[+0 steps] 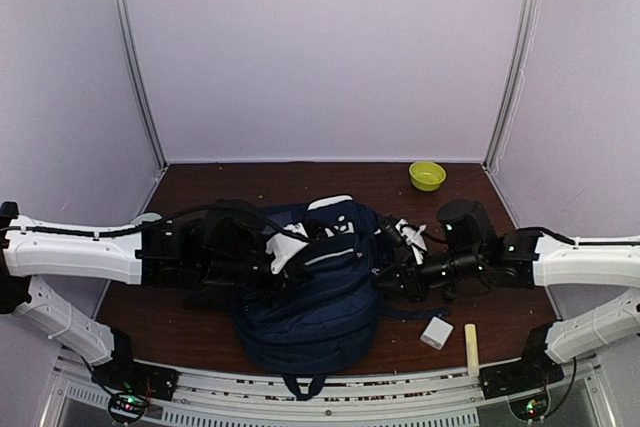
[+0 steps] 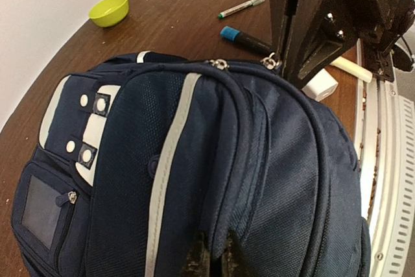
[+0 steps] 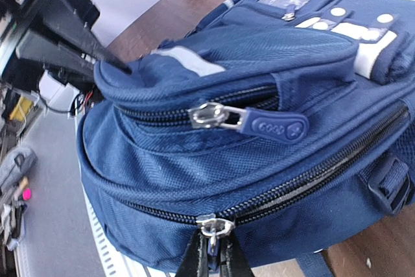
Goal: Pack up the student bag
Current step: Unzip the upper front pocket of the student bag.
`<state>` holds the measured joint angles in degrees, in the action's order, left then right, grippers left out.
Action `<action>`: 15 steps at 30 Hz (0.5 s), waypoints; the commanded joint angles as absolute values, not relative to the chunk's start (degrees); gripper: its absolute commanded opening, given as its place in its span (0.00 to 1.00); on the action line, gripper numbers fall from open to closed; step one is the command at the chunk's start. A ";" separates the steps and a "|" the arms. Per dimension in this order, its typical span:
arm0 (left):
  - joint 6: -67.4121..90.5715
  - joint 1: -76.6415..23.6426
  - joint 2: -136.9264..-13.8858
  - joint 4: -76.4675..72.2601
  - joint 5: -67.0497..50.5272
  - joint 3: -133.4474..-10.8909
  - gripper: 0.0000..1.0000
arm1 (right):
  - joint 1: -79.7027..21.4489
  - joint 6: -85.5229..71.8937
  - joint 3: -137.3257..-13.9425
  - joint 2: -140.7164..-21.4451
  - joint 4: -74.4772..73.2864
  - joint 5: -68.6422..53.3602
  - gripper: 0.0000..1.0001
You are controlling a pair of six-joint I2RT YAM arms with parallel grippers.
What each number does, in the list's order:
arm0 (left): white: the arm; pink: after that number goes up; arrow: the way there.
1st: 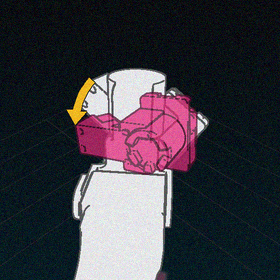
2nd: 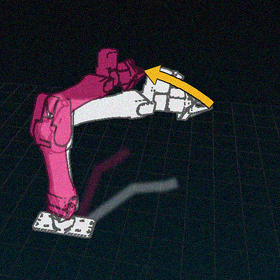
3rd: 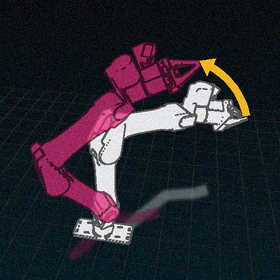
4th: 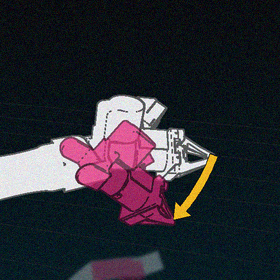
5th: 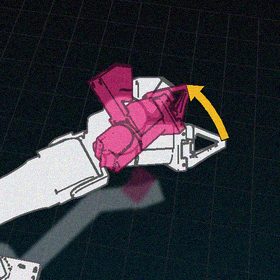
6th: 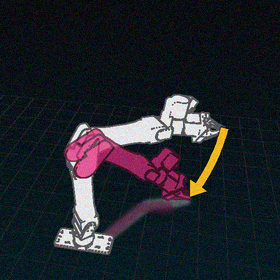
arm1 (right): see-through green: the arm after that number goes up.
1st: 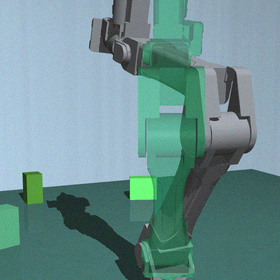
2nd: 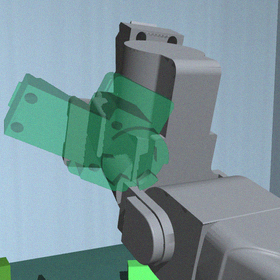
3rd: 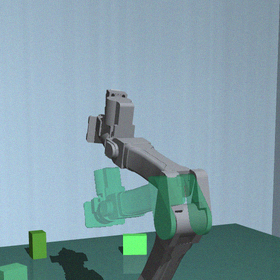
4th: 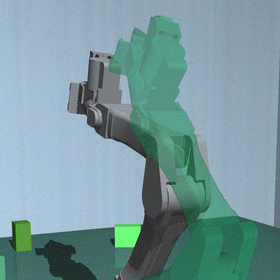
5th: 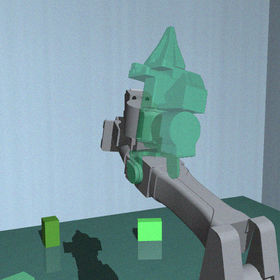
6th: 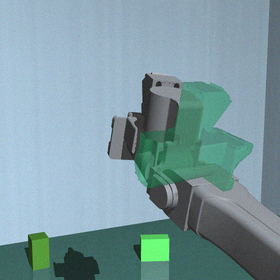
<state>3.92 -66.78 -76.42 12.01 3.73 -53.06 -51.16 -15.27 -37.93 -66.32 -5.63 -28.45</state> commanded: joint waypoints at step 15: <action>9.19 -67.24 -83.70 -0.49 1.68 -59.34 0.00 | -54.57 -26.82 -34.07 -55.30 -10.02 -20.51 0.00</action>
